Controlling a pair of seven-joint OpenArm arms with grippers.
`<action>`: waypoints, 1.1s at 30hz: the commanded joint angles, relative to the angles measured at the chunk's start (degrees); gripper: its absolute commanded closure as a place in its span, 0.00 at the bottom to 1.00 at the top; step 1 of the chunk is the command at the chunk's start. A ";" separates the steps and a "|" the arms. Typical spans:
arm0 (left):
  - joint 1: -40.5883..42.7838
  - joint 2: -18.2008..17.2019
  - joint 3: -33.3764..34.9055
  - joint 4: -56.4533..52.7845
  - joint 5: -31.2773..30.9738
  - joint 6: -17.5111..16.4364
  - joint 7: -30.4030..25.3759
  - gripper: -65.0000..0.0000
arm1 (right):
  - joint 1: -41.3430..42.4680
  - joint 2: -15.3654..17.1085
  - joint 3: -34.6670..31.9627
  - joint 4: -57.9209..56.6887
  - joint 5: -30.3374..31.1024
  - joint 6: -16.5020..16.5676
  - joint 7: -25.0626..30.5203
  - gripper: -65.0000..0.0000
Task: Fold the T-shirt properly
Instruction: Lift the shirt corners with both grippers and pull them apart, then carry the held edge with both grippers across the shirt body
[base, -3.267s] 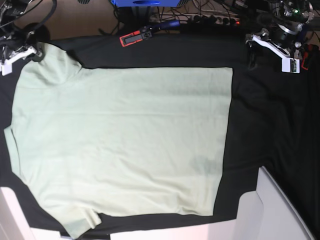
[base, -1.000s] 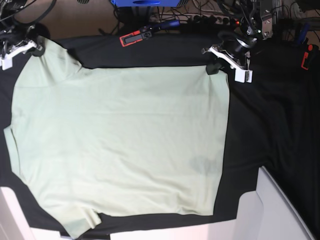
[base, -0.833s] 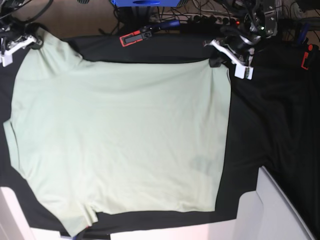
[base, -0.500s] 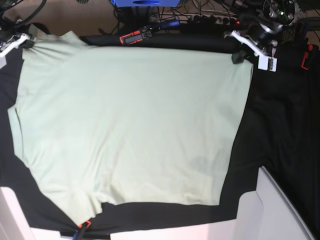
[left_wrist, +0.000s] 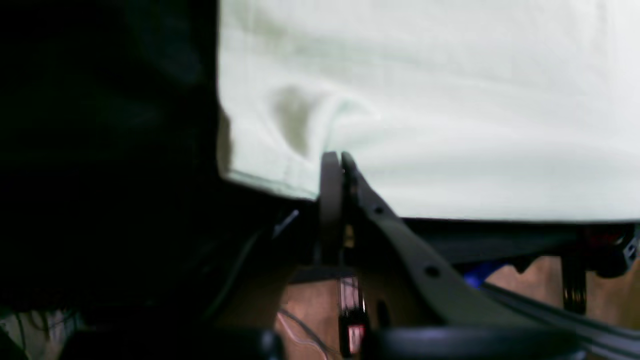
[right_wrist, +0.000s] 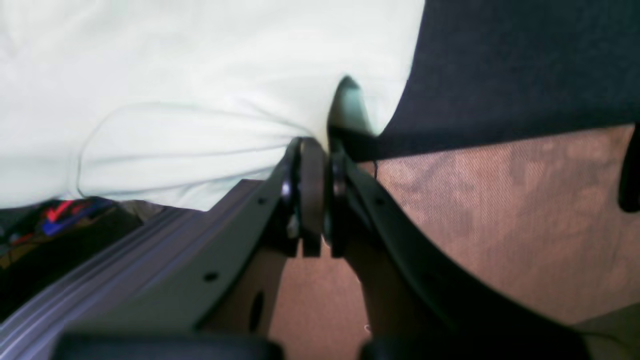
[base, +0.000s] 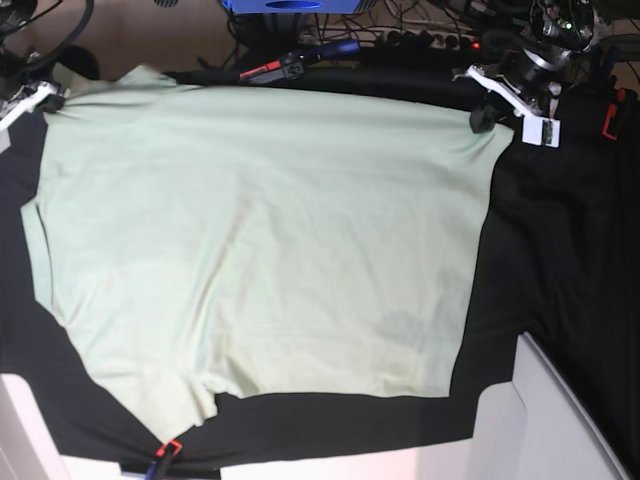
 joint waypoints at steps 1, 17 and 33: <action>-0.61 -0.51 -0.60 0.56 -0.45 0.16 0.07 1.00 | 0.87 1.04 0.19 1.25 0.59 -0.03 0.70 1.00; -10.46 1.25 2.48 -4.45 -0.37 4.82 2.18 1.00 | 10.90 6.05 -4.82 1.08 0.33 -0.03 -0.79 1.00; -22.59 1.17 2.30 -9.03 -0.37 4.90 5.43 1.00 | 19.60 9.21 -10.09 -13.78 0.24 -0.03 2.90 1.00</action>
